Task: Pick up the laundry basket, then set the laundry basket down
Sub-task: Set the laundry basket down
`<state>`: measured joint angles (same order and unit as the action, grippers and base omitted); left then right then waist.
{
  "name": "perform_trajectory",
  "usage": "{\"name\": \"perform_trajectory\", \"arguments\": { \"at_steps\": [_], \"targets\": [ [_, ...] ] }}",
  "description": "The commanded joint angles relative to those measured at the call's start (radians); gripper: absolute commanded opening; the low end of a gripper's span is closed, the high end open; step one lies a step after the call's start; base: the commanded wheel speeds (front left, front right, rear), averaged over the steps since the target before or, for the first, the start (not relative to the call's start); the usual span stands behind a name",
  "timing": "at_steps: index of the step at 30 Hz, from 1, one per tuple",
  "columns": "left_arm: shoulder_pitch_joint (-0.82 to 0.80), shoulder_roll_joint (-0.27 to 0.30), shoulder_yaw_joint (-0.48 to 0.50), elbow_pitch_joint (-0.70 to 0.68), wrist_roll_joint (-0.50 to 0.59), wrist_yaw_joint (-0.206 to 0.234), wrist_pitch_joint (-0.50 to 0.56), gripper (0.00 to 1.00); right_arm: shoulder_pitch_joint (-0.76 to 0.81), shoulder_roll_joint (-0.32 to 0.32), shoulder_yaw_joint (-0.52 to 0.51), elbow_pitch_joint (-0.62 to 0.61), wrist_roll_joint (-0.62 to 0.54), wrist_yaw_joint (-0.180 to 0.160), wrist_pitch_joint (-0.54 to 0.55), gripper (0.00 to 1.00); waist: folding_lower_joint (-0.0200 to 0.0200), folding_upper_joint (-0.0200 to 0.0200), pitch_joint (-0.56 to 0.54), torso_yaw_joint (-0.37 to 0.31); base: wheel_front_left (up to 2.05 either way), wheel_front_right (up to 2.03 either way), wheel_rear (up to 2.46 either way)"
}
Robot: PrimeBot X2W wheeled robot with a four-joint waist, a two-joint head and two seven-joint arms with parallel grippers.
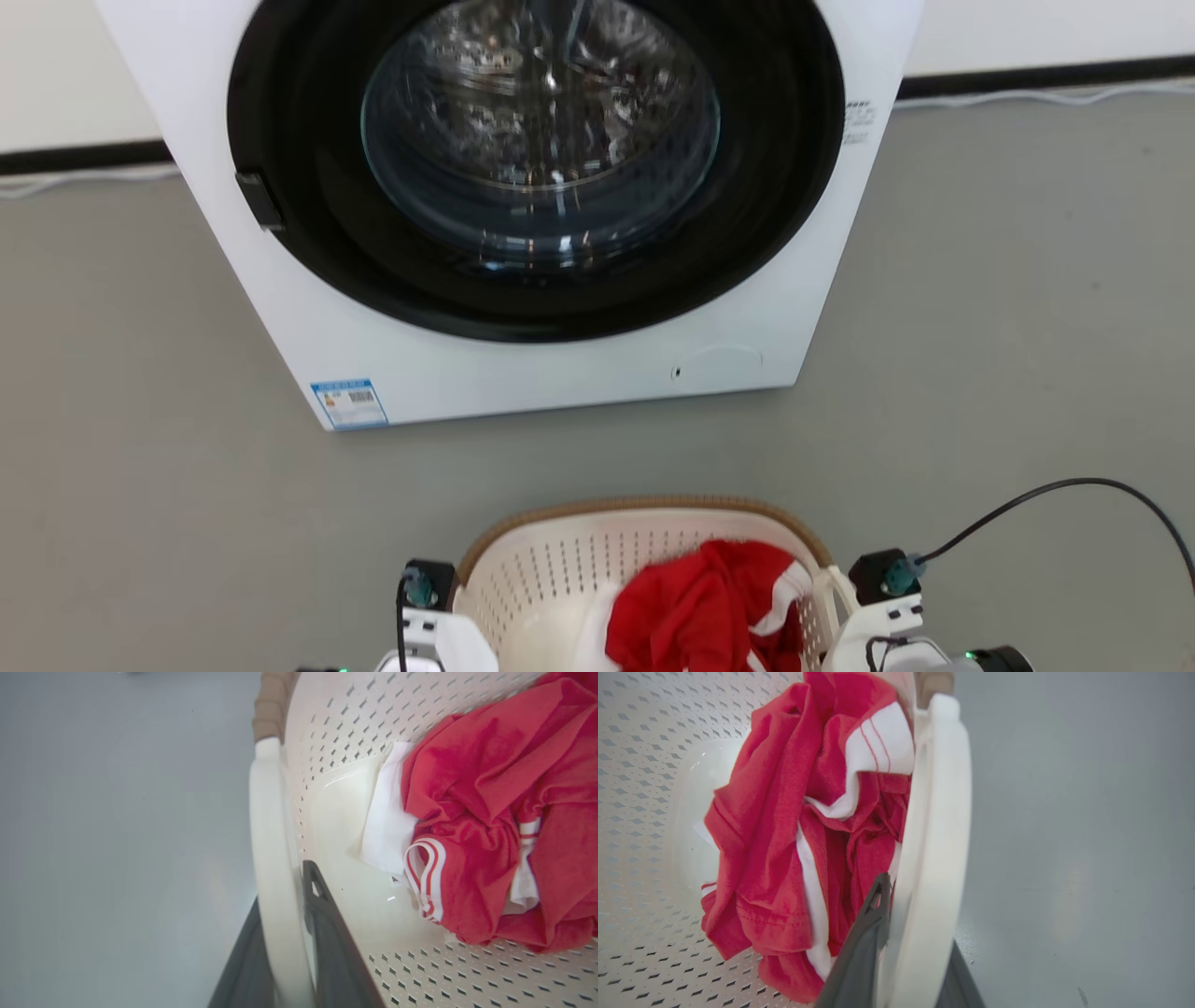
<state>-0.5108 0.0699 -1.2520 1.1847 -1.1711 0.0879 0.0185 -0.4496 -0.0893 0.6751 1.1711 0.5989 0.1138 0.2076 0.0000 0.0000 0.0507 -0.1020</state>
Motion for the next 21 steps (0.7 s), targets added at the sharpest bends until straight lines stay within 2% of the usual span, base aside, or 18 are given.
{"name": "perform_trajectory", "arguments": {
  "at_steps": [1, 14, 21],
  "targets": [
    [-0.083, -0.02, 0.008, -0.027, 0.006, 0.001, -0.035, 0.0, -0.036, 0.039, 0.021, -0.034, 0.001, 0.017, -0.032, 0.0, 0.0, 0.0, 0.045, 0.008, 0.0, 0.0, 0.0],
    [-0.258, -0.02, 0.011, -0.01, 0.031, 0.025, -0.115, 0.0, -0.178, 0.039, -0.023, -0.027, 0.0, 0.017, -0.195, 0.0, 0.0, 0.0, 0.303, 0.047, 0.0, 0.0, 0.0],
    [-0.379, -0.02, 0.016, 0.022, 0.051, 0.048, -0.187, 0.0, -0.313, 0.039, -0.054, 0.032, -0.022, 0.017, -0.292, 0.0, 0.0, 0.0, 0.473, 0.068, 0.0, 0.0, 0.0]
  ]
}}
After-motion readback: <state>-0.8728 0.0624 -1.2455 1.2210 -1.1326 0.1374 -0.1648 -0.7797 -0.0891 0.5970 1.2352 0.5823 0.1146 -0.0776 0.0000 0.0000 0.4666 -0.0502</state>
